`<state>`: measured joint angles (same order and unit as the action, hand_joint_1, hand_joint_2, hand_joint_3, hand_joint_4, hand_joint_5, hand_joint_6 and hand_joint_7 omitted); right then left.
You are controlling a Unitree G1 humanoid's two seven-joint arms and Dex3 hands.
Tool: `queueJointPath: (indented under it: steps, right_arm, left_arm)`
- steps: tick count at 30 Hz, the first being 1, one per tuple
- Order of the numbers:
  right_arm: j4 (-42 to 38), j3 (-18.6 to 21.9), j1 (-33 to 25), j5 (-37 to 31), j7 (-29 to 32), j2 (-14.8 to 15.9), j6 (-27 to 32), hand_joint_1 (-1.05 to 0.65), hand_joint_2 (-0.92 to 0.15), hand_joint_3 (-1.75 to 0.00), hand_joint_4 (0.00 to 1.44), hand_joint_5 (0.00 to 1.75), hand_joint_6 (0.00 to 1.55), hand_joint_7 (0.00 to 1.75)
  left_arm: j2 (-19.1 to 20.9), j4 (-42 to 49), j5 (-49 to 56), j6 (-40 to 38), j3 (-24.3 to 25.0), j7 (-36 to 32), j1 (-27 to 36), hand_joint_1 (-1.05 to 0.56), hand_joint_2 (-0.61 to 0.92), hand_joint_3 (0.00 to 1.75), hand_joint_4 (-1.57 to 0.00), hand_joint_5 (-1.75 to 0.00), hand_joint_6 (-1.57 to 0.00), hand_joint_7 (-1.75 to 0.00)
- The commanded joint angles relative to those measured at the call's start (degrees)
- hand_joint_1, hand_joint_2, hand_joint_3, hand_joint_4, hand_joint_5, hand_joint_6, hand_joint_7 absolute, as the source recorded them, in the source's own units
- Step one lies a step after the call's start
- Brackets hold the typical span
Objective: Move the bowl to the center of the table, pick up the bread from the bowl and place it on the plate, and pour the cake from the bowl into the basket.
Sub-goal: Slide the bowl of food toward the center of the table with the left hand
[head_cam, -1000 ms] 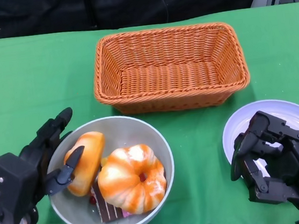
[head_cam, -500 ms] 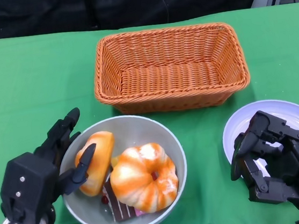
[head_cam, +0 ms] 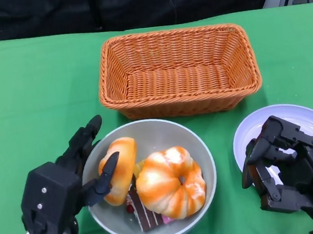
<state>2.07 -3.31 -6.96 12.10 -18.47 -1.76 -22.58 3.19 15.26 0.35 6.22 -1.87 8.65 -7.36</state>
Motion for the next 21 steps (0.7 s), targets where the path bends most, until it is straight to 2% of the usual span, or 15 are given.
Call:
queueJointPath:
  steps: [1, 21]
  right_arm:
    - [0.7, 0.1, -0.3, 0.3, 0.0, 0.5, -0.1, -0.1, -0.53, -1.25, 0.74, 1.75, 0.63, 1.58]
    - [-0.3, 0.2, 0.0, 0.0, 0.1, 0.3, -0.9, -0.1, -0.52, -1.26, 0.75, 1.75, 0.64, 1.58]
  left_arm:
    - [-0.3, -0.3, 0.3, -0.8, -0.7, -0.2, 1.3, -0.81, 0.92, 0.64, -0.19, 0.0, -0.16, 0.0]
    - [-3.1, -0.1, -1.8, -0.7, -1.1, 1.0, 1.5, -0.81, 0.92, 0.61, -0.18, 0.0, -0.13, 0.0]
